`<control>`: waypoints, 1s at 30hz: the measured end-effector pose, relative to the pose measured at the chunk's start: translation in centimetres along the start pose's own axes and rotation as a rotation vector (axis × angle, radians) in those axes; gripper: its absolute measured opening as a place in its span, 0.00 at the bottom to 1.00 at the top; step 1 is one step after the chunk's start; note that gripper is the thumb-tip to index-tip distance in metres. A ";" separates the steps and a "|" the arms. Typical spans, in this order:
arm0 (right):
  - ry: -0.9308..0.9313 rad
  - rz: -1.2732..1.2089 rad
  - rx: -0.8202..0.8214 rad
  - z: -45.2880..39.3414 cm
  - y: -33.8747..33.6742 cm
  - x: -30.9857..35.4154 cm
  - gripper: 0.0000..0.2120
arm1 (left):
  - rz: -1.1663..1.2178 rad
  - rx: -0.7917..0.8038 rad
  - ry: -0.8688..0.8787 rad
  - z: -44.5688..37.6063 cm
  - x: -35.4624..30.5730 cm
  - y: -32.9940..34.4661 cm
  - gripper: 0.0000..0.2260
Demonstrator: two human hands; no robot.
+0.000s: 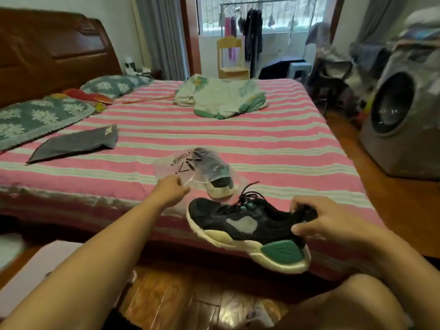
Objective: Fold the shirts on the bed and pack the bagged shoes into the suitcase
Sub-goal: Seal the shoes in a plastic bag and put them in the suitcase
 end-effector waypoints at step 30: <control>-0.263 0.361 -0.346 -11.5 12.8 7.9 0.13 | -0.011 -0.193 0.357 2.3 -6.0 -3.2 0.14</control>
Point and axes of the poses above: each hand's wrist, its own z-axis away from the middle knuckle, its own y-axis out of the palm, x = y × z, the point moved 9 cm from there along -z, towards the middle knuckle, and after that the axes turned 6 degrees about -y, right-handed, at the moved point
